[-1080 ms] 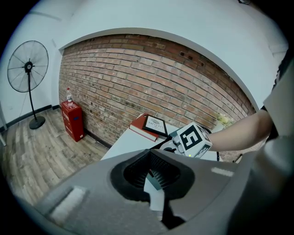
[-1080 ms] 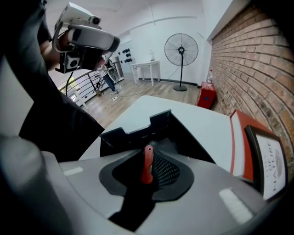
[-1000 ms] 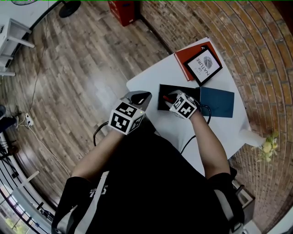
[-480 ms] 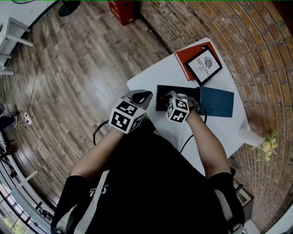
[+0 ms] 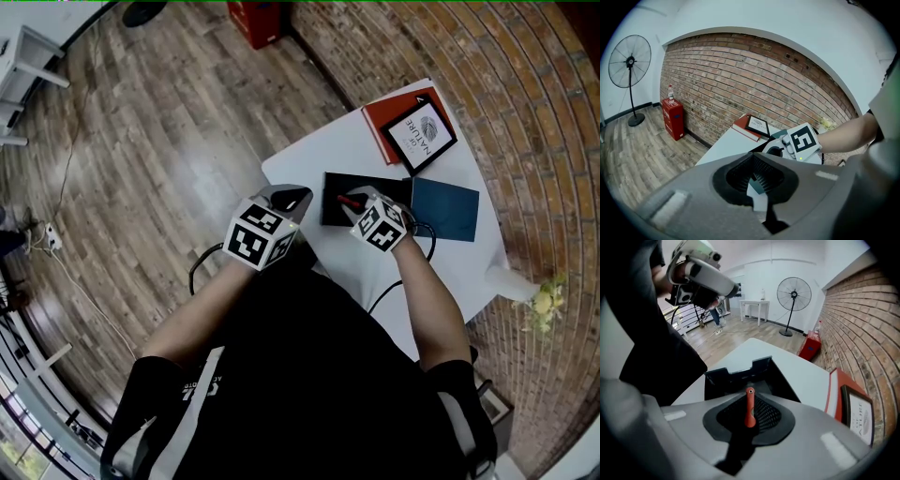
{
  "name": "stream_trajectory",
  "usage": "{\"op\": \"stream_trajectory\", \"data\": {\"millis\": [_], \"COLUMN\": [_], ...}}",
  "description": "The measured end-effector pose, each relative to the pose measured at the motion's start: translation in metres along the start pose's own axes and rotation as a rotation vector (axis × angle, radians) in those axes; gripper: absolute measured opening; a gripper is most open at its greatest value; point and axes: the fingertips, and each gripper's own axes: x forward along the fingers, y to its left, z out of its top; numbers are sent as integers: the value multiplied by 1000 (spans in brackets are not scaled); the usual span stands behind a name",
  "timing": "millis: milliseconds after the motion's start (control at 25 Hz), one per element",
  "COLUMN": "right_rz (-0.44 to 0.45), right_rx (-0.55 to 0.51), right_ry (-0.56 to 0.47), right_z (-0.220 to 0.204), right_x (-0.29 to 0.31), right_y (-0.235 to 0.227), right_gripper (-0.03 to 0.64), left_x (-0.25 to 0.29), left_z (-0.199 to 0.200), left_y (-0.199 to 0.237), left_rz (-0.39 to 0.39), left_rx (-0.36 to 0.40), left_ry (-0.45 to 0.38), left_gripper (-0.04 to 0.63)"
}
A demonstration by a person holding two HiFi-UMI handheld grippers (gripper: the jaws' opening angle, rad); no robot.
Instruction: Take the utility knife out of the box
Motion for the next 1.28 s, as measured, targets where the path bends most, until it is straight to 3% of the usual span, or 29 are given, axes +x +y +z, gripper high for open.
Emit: {"op": "stream_trajectory", "data": {"millis": [40,320,480,720,800,840,1000,1160,1280], "right_rz": [-12,-59,-106,-93,-70,-61,-54,-45,-41], "right_rx": [19,90,107,127,141,139,78,135,148], "right_ry": [-15,-44,10,82,70,62,69,-6,-1], "right_z": [1,-7,-28,-42,-39,-37,-34,-21,-22], "right_x": [-5,-24,-26,-2,2,3,5,-5,-7], "right_y": [-3,-12,-26,-41,-41,-40,-36,-39,-38], "right_gripper": [-2,0,5,117,106,64,51,11,9], "left_x": [2,19,24,23,22,21,20,22,24], "left_z": [-1,-1,0,-5,-4,-3,-4,-6,-5], "left_y": [-2,-17,-22,-14,-10,-7,-1,-2,-3], "left_rz": [-8,-68,-77,-54,-42,-36,-20,-25,-31], "left_rx": [0,14,24,10,2,-1,-16,-16,-10], "left_ry": [5,31,39,49,45,42,40,50,57], "left_gripper": [8,8,8,8,8,8,8,8,8]}}
